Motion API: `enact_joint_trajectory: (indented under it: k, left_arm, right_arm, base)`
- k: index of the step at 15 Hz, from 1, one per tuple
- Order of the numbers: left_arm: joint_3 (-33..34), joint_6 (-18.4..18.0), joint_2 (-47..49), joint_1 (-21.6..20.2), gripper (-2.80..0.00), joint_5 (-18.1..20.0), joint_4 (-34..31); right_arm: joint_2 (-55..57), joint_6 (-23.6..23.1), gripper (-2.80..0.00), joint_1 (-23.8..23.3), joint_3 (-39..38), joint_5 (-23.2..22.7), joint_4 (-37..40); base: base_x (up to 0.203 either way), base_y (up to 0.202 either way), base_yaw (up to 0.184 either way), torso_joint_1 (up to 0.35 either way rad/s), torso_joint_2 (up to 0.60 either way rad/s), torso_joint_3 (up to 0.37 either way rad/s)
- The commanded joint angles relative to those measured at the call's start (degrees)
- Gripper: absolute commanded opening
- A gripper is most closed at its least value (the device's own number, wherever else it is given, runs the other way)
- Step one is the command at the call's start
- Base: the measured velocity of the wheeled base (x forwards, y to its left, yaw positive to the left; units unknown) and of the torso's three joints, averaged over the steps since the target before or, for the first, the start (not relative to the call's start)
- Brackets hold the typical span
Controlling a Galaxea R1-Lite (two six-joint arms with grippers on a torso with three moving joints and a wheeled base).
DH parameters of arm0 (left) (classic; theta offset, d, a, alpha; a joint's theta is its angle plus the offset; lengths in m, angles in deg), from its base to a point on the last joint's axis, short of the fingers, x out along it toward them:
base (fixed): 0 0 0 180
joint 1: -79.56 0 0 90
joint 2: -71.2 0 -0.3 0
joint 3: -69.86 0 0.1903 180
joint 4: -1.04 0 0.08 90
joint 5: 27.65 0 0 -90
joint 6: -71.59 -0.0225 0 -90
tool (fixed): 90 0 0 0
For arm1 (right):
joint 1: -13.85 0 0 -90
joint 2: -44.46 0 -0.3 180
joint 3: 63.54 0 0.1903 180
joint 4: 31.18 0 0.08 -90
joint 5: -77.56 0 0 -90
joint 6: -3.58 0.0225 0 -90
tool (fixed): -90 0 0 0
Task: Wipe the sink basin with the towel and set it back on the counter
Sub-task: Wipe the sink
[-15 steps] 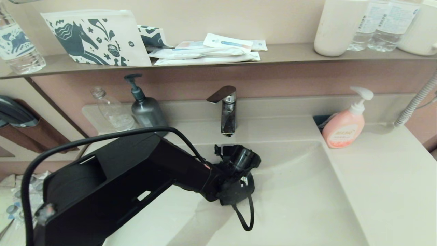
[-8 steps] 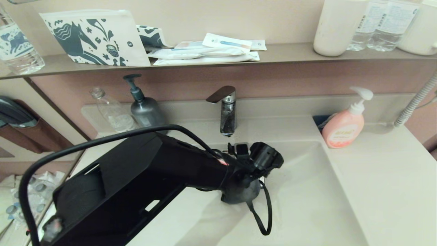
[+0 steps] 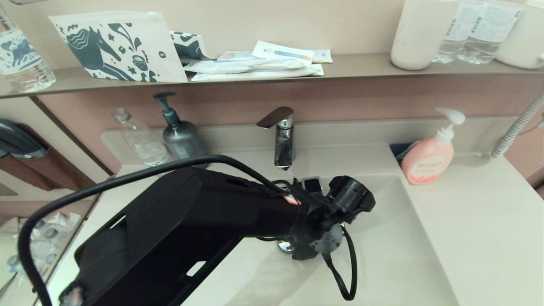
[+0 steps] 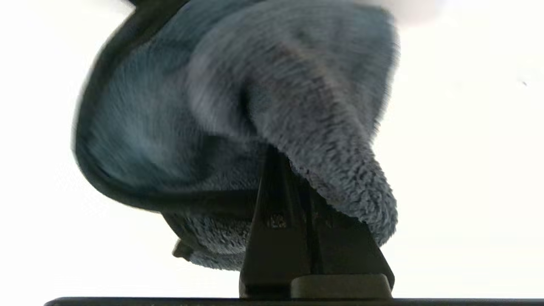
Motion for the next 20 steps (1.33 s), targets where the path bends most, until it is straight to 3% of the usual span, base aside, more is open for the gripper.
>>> enact_joint_trajectory:
  k: [1,4,6,14,20]
  left_arm:
    - [-1.49,0.33,0.56,0.33,-2.8,-0.18,-0.23]
    - [-8.54,1.26,2.58,0.82,-2.8,-1.14,-1.69]
    - [-12.45,2.09,4.82,2.18,-2.8,-4.77,-3.62]
    - [-12.17,1.54,10.59,3.93,-2.8,-5.79,0.06]
    - [-10.96,-3.44,11.18,1.91,-2.8,-5.97,2.84]
  right_arm:
    - [0.07,-0.02,-2.8,-0.02,0.01,-0.02,0.01]
    - [0.07,-0.03,-2.8,0.01,0.0,-0.02,0.01]
    - [0.07,-0.01,-2.8,0.0,-0.02,-0.02,0.01]
    - [0.07,0.04,-2.8,0.01,-0.03,-0.02,0.01]
    - [0.07,-0.03,-2.8,0.02,0.04,-0.02,0.01]
  base:
    - [0.0,0.0,0.0,0.0,0.0,0.0]
    - [0.0,0.0,0.0,0.0,0.0,0.0]
    - [0.0,0.0,0.0,0.0,0.0,0.0]
    - [0.0,0.0,0.0,0.0,0.0,0.0]
    - [0.0,0.0,0.0,0.0,0.0,0.0]
